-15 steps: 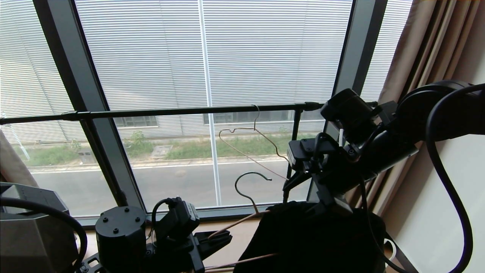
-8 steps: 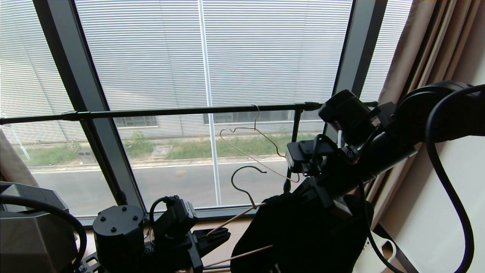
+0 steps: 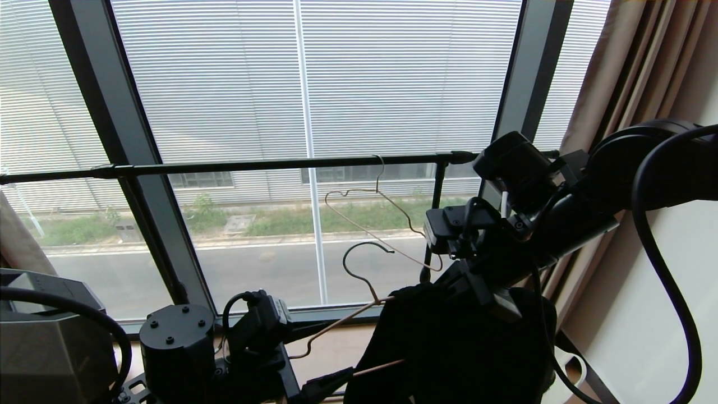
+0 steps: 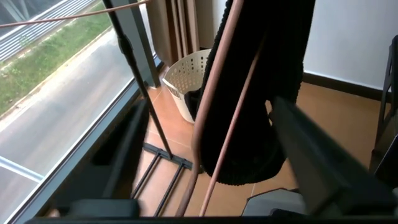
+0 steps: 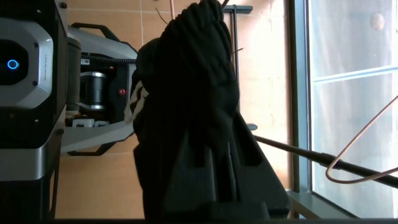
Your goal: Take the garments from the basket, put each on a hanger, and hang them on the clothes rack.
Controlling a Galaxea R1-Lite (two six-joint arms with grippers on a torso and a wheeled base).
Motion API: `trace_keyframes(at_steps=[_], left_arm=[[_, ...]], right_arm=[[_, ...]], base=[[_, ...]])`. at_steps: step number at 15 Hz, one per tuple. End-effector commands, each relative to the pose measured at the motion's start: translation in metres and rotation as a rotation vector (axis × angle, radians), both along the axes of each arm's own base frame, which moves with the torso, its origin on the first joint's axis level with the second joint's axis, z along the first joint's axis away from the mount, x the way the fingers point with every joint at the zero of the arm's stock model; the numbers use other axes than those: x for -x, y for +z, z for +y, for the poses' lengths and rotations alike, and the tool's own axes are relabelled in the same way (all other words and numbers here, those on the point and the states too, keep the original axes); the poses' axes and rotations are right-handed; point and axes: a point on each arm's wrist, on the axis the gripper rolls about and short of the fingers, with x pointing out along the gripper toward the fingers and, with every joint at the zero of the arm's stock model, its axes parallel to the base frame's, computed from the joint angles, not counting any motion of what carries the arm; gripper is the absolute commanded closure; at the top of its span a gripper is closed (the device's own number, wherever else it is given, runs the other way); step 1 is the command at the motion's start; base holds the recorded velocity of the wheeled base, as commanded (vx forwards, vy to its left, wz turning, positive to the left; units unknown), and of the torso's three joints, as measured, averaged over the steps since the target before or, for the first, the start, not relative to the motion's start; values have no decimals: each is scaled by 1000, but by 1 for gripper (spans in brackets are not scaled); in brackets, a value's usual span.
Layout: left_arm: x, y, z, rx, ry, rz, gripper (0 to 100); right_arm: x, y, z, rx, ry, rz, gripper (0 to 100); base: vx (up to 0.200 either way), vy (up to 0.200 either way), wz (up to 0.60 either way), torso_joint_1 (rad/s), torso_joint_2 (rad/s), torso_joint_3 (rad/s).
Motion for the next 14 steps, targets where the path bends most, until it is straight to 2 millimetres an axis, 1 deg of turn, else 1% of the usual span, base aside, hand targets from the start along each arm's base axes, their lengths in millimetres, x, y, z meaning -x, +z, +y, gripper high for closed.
trace_keyframes(at_steps=[1,3,5,7,9,11,14], left_arm=[[-3,-1,3,-2,20,3,0],[-10,3,15,15,80,3,0],[-9,14,27,63,133,10,0],[2,23,35,130,164,77,0],[13,34,53,202,235,125,0],[20,32,63,234,287,201,0],[16,33,74,313,371,284,0]], right_arm=[[1,2,0,-4,2,-5,100],[1,2,0,-4,2,-5,100],[1,3,-1,-8,-6,-7,100],[1,8,-2,-17,-20,-17,100],[1,17,-6,-38,-74,-15,100],[0,27,-7,-68,-141,7,100],[5,40,-11,-102,-174,0,100]], base=[[0,0,0,0,0,0],[0,0,0,0,0,0],[0,0,0,0,0,0],[0,0,0,0,0,0],[0,0,0,0,0,0],[0,0,0,0,0,0],[0,0,0,0,0,0]])
